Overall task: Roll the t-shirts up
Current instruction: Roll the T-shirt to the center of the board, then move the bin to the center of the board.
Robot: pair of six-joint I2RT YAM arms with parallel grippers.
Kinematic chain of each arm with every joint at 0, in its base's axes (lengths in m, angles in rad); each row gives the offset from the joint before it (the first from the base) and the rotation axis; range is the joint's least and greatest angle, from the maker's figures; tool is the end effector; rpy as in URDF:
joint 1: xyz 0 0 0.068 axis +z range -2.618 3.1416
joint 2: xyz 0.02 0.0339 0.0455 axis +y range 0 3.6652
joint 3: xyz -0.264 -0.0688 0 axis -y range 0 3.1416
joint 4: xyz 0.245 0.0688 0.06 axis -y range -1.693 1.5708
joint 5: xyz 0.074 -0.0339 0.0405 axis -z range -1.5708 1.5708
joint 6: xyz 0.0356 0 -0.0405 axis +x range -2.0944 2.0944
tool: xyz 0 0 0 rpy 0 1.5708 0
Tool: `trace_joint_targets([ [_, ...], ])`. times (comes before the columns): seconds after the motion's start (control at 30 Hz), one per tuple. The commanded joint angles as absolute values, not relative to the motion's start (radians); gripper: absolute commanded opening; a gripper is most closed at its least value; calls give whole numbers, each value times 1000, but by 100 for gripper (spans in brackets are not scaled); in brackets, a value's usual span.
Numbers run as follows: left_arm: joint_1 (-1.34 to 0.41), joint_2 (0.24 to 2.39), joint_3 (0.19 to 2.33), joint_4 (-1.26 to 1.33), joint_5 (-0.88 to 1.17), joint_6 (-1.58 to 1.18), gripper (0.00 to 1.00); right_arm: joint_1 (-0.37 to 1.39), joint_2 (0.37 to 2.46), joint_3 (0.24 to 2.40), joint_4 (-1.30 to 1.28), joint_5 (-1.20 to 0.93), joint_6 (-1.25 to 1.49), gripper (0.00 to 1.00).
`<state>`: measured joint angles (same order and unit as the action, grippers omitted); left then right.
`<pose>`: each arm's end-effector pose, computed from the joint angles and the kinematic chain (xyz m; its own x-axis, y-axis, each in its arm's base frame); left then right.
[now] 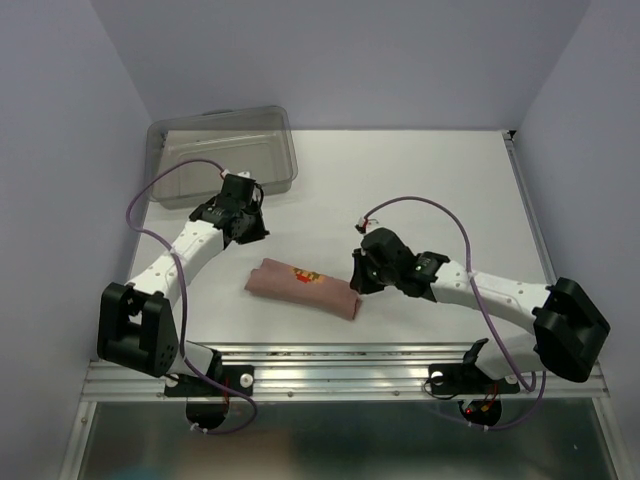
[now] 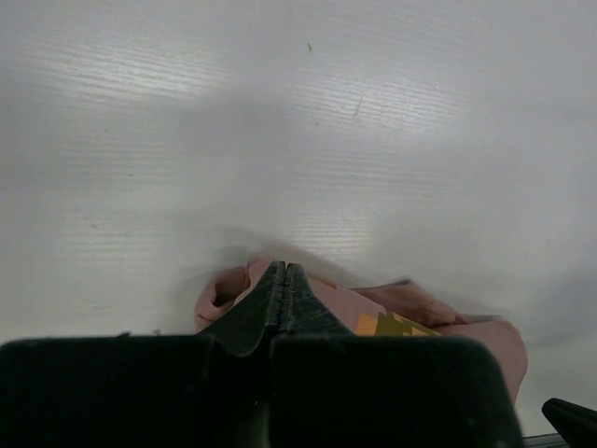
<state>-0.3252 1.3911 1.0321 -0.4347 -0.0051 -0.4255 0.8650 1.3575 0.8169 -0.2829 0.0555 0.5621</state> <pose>0.2845 -0.0957 0.2652 -0.7458 -0.1841 -0.6402 0.0091 0.9581 -0.2861 0.1828 0.2115 0.2165 -0.7946 -0.1119 -0.5968 -0.3687 0.8698 0.3278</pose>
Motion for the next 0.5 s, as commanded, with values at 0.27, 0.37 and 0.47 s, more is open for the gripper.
trace_joint_targets([
  [0.27, -389, 1302, 950, -433, 139, -413, 0, 871, 1360, 808, -161, -199, 647, 6],
  [0.37, -440, 1310, 925, -417, 156, -439, 0, 881, 1397, 801, -144, -193, 664, 6],
  [0.47, -471, 1336, 887, -390, 181, -459, 0, 881, 1429, 761, -134, -166, 681, 5],
])
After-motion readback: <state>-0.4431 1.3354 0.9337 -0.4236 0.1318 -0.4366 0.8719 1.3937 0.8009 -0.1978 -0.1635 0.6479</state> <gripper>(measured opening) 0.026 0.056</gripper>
